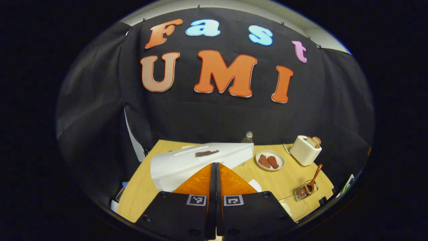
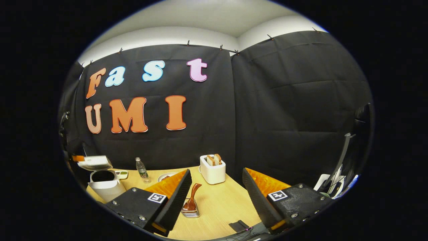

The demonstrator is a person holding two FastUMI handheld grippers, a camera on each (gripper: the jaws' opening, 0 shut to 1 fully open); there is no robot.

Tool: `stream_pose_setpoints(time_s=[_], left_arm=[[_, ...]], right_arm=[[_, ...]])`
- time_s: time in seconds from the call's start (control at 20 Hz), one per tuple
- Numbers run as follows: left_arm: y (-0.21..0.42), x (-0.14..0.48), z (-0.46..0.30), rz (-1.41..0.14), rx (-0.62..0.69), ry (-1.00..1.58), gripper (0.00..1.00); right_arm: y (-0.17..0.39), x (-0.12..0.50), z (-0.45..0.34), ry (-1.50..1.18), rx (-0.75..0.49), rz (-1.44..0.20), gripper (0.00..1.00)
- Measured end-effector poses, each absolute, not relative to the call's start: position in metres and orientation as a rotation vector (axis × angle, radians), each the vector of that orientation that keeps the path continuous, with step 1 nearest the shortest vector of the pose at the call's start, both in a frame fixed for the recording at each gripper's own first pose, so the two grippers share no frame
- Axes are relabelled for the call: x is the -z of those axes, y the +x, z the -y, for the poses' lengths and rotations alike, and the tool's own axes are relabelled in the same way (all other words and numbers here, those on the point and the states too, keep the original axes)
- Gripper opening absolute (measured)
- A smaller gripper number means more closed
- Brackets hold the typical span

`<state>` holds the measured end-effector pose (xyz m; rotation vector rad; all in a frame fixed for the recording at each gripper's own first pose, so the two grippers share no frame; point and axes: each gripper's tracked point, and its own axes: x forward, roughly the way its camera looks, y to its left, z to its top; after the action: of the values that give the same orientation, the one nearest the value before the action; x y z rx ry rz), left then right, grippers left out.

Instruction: Close the left gripper, press the button to open the rice cooker; take a wooden spoon from the chopstick holder with the right hand, scoop a spoonful of rice and pour it into the rice cooker, then put the wooden spoon back into the chopstick holder.

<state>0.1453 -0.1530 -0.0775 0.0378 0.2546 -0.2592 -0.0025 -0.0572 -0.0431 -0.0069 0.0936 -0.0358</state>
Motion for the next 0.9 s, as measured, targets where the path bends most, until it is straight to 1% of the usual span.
stream_pose_setpoints(time_s=[0.05, 0.1, 0.15, 0.35, 0.45, 0.5, 0.55, 0.6, 0.8, 0.85, 0.9], left_arm=[[0.136, 0.056, 0.150, -0.211, 0.259, 0.025, 0.05], [0.128, 0.039, 0.146, -0.176, 0.256, 0.015, 0.03], [0.120, 0.030, 0.144, -0.149, 0.254, 0.014, 0.05], [0.094, -0.005, 0.135, -0.072, 0.254, 0.009, 0.05], [0.087, -0.014, 0.126, -0.052, 0.236, 0.024, 0.05], [0.084, -0.017, 0.122, -0.049, 0.231, 0.026, 0.05], [0.081, -0.018, 0.118, -0.048, 0.225, 0.028, 0.05], [0.078, -0.020, 0.114, -0.045, 0.217, 0.026, 0.06], [0.070, -0.021, 0.094, -0.056, 0.175, 0.027, 0.05], [0.069, -0.021, 0.090, -0.053, 0.167, 0.027, 0.09], [0.067, -0.023, 0.087, -0.048, 0.162, 0.030, 0.08]], right_arm=[[-0.002, 0.044, 0.058, -0.007, 0.038, -0.092, 0.95], [-0.002, 0.044, 0.058, -0.007, 0.040, -0.092, 1.00], [-0.001, 0.044, 0.058, -0.003, 0.043, -0.091, 0.95], [0.006, 0.049, 0.051, 0.032, 0.043, -0.103, 0.95], [0.010, 0.056, 0.044, 0.046, 0.033, -0.115, 0.95], [0.014, 0.060, 0.041, 0.046, 0.029, -0.122, 1.00], [0.020, 0.066, 0.038, 0.041, 0.027, -0.132, 1.00], [0.026, 0.073, 0.035, 0.036, 0.024, -0.150, 0.95], [0.054, 0.105, 0.014, 0.028, -0.011, -0.227, 0.95], [0.063, 0.115, 0.008, 0.029, -0.024, -0.252, 0.95], [0.071, 0.125, 0.002, 0.031, -0.037, -0.278, 0.95]])
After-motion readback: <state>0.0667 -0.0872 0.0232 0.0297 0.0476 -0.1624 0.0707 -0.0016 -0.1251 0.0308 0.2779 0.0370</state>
